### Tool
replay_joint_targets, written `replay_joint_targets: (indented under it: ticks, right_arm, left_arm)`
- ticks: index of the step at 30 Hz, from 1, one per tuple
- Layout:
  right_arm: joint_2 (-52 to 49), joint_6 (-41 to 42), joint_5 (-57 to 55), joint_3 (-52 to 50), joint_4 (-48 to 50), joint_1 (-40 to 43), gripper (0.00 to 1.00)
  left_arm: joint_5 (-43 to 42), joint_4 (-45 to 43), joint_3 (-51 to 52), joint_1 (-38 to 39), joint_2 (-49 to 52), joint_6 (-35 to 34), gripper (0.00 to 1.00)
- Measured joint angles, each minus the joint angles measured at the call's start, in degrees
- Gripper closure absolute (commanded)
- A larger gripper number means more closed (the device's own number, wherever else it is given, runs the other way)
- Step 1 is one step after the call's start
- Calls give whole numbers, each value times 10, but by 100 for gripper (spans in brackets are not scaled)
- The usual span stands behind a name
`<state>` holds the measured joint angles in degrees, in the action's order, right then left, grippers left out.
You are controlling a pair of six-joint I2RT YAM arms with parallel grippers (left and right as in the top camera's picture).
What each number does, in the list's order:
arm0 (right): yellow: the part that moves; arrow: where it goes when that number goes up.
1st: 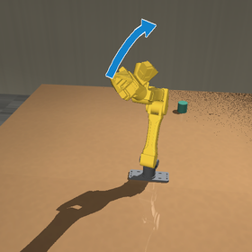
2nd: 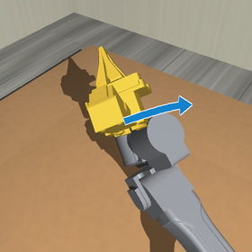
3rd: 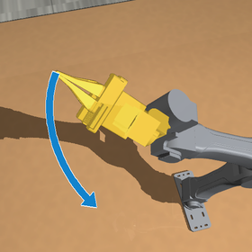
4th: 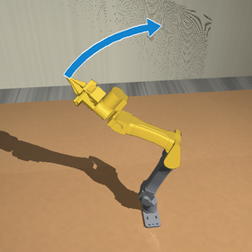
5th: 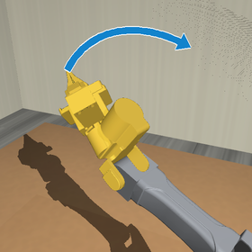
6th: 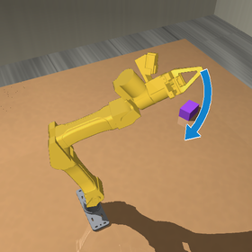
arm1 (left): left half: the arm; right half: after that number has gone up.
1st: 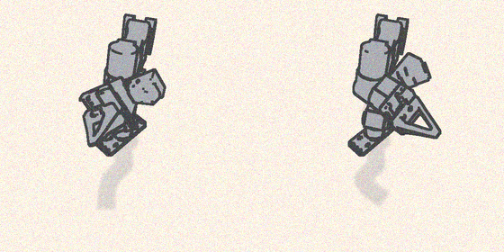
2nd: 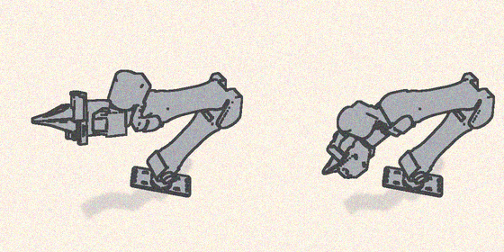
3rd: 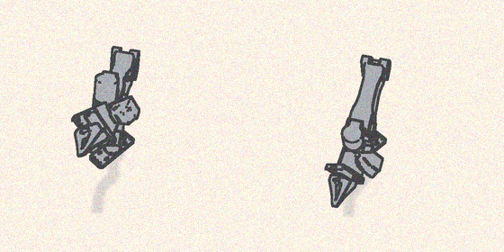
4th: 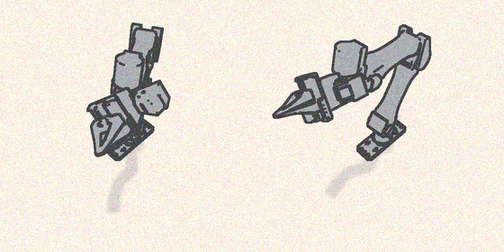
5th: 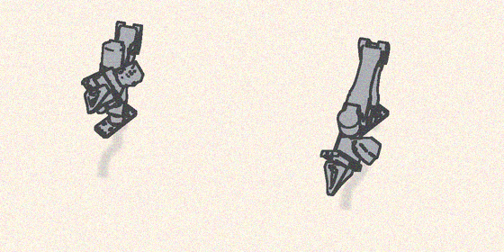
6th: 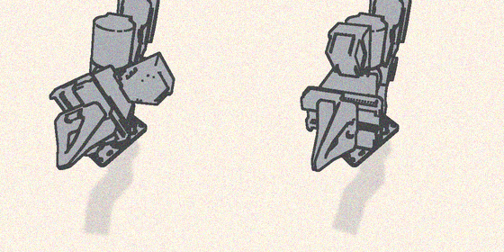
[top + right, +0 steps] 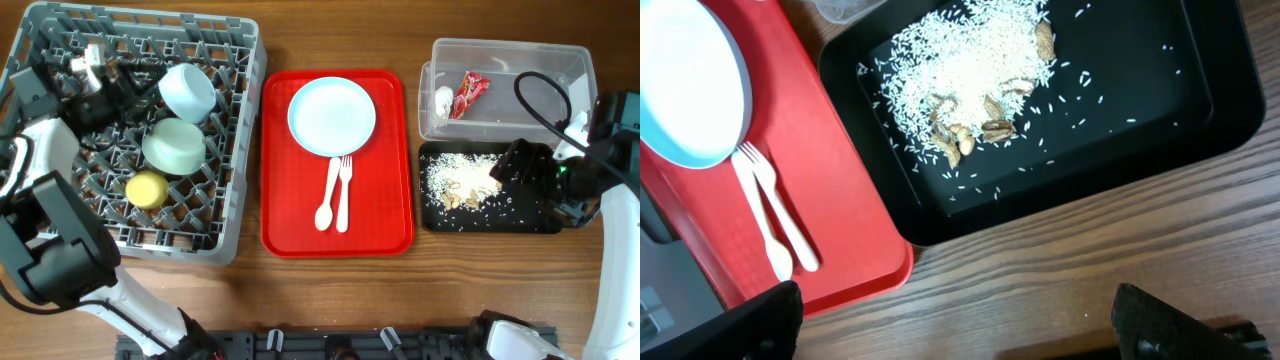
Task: Sort waste into correct bins and load items into the dishwasher rack
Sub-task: 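Move the left gripper back over the red tray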
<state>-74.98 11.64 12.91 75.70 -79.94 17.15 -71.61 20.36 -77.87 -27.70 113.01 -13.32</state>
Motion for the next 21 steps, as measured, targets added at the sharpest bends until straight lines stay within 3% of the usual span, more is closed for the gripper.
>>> replay_joint_targets:
  ticks: [9, 15, 21]
  right_arm:
    - [0, 0, 0, 0, 0, 0, 0]
    - [0, 0, 0, 0, 0, 0, 0]
    - [0, 0, 0, 0, 1, 0, 0]
  left_arm:
    - [48, 40, 0, -45, -19, 1, 0]
    - [99, 90, 0, -46, -112, 2, 0]
    - [240, 201, 0, 25, -218, 0, 0]
